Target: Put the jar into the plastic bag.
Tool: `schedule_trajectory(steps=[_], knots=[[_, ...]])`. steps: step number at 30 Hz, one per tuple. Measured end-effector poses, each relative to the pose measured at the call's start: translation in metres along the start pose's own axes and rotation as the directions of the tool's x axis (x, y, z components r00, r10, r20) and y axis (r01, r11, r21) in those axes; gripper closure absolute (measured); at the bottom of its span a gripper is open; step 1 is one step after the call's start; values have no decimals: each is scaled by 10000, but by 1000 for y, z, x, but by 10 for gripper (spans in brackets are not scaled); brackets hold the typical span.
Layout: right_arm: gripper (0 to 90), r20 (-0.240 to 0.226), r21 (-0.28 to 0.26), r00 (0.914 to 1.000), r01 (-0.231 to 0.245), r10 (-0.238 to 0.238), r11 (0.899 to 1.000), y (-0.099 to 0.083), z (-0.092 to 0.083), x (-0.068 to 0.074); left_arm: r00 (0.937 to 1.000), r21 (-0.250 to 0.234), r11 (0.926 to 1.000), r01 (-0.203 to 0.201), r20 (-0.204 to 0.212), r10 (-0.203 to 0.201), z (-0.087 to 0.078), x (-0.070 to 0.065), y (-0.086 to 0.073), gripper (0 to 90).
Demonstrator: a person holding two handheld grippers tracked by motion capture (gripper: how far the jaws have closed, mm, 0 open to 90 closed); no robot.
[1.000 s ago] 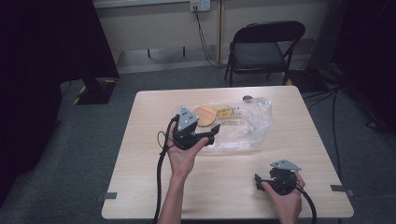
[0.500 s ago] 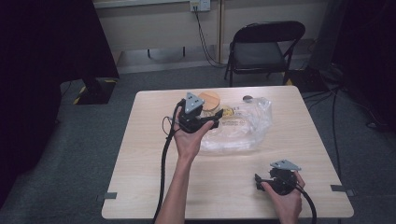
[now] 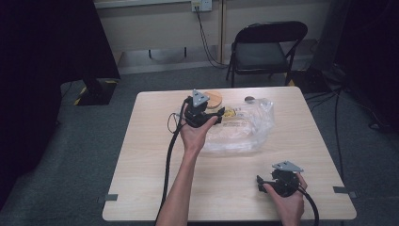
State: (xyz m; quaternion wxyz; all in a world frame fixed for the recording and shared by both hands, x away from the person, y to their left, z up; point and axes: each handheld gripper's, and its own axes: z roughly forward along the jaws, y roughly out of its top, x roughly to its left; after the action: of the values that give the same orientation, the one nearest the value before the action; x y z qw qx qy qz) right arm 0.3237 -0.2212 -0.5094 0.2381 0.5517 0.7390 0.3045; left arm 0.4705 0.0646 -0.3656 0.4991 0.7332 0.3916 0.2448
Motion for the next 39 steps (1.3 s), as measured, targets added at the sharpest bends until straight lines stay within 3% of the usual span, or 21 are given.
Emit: schedule_trajectory(steps=[24,26,39], knots=[[26,-29,0,10000,17,-17,10000,0,0,0,9994,1005,9948,156,-327,-123,48,5,-30,253],[25,-29,1,10000,22,-22,10000,0,0,0,9991,1153,9933,31,-418,17,50,5,-32,253],[25,-37,-4,10000,32,-32,10000,0,0,0,9990,1457,9888,328,-343,-281,62,7,-46,253]])
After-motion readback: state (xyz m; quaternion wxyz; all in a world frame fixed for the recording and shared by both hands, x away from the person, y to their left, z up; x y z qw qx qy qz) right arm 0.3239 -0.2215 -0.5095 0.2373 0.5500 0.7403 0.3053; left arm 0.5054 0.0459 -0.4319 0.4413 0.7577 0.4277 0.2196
